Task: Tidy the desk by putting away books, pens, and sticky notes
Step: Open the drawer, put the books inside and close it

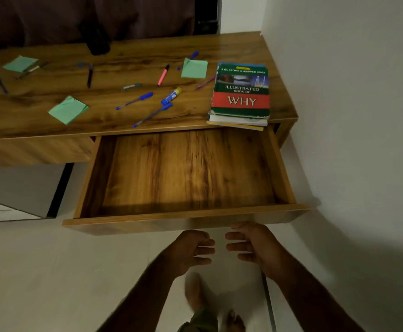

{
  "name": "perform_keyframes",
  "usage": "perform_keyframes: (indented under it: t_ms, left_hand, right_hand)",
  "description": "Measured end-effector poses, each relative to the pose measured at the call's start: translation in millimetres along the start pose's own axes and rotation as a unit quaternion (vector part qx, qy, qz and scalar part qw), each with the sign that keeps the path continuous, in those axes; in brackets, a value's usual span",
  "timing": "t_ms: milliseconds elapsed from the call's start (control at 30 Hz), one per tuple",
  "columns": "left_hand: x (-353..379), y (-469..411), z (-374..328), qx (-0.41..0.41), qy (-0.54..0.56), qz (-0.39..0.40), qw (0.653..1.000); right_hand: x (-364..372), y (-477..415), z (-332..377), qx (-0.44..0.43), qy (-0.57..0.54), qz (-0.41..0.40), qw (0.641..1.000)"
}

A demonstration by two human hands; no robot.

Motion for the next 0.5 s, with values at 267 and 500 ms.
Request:
perform_keyframes:
  t_ms: [267, 500]
  left_hand:
    - [91, 55, -86, 0.102, -0.117, 0.096, 0.983]
    - [115, 71, -160, 0.182, -0.11, 0.059, 0.975]
  right_hand:
    - [-17, 48, 83, -0.098, 0.047, -0.027, 0.994]
    - [-25, 53, 153, -0.187, 0.044, -0.038, 0.981]
Point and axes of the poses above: each hand's wrist, its own y-axis away from the middle knuckle, its own x-axis out of the palm, z = x × y, the point moved 9 cm from there along -y, towards the middle knuckle, and after that the axes turned 8 degrees about z, right-handed, at the moved point
